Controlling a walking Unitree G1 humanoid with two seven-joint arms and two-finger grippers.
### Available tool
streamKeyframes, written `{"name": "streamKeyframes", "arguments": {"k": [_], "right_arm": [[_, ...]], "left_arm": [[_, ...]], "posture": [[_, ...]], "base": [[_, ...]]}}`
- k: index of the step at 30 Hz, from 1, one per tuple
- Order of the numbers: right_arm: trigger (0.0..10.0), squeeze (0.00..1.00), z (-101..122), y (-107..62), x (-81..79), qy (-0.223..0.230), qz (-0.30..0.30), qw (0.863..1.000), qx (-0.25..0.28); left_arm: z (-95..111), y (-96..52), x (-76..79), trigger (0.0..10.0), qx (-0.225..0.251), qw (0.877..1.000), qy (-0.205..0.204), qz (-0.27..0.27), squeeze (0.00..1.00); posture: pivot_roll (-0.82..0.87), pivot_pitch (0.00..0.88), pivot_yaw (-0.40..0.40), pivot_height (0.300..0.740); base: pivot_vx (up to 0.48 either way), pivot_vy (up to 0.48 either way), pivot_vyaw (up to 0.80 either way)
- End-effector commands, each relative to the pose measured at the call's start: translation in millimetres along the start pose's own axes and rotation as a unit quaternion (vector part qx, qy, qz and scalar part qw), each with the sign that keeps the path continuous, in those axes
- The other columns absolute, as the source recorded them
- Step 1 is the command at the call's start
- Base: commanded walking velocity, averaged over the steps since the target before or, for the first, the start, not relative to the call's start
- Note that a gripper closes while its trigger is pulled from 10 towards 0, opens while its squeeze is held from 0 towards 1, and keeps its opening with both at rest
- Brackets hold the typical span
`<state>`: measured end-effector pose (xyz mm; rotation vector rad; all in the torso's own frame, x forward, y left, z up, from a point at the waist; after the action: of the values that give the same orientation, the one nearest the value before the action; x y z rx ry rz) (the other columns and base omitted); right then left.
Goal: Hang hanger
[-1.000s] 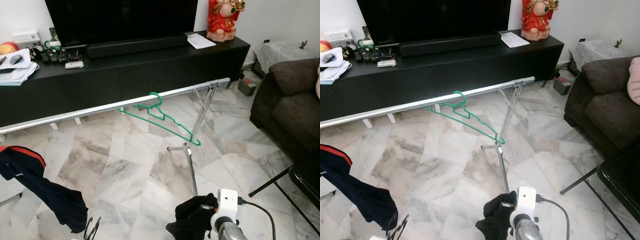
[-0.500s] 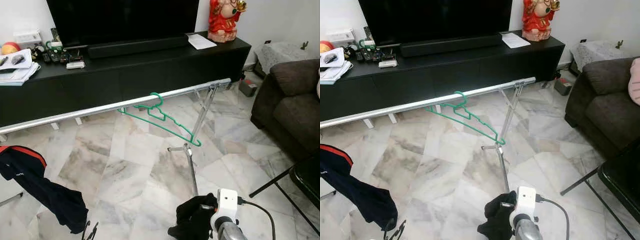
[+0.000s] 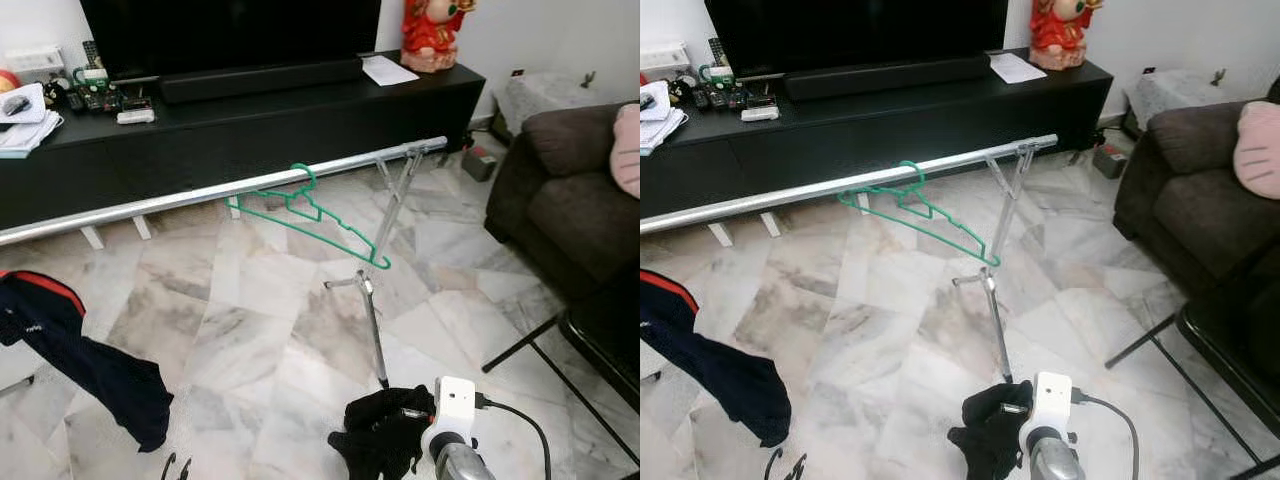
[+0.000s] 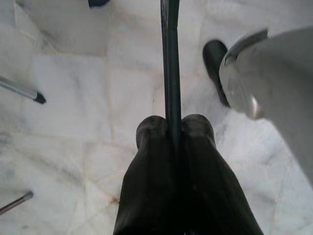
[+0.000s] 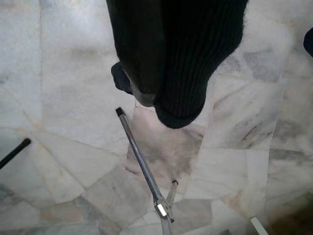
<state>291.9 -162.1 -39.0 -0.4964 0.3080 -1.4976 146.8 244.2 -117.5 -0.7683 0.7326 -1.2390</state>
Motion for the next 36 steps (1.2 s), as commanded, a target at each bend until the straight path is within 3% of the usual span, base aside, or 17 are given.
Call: {"name": "streamKeyframes", "arguments": {"k": [1,36], "right_arm": [[10.0,0.0,-1.8,-1.2,0.4,0.002,-0.003,1.0,0.001],[10.0,0.0,-2.1,-1.0,-2.4,0.002,0.001,1.0,0.0]], "left_arm": [[-8.4,-2.2,-7.3,10.0,-0.016,1.0,0.0,0.008,0.0],[-13.0,-2.4,-1.3,10.0,-0.023,1.0,0.0,0.002,0.0]], "posture": [[-0.06,0.136,0.02,0.74],[-0.05,0.14,0.019,0.74]], "base": [[-0.296,0.0,0.0],[-0.3,0.0,0.0]]}}
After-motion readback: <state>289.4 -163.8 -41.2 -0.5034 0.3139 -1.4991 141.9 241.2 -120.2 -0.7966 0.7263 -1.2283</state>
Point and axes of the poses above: a point about 5 cm out from each wrist's last joint towards the gripper, its own y axis pointing out of the wrist towards the gripper, its own z axis along the axis of the wrist's last joint, x = y × z, the point moved 3 cm from there along y, pointing out of the wrist towards the gripper, and after that the axes turned 15 degrees about -y, right-handed, at the moved point
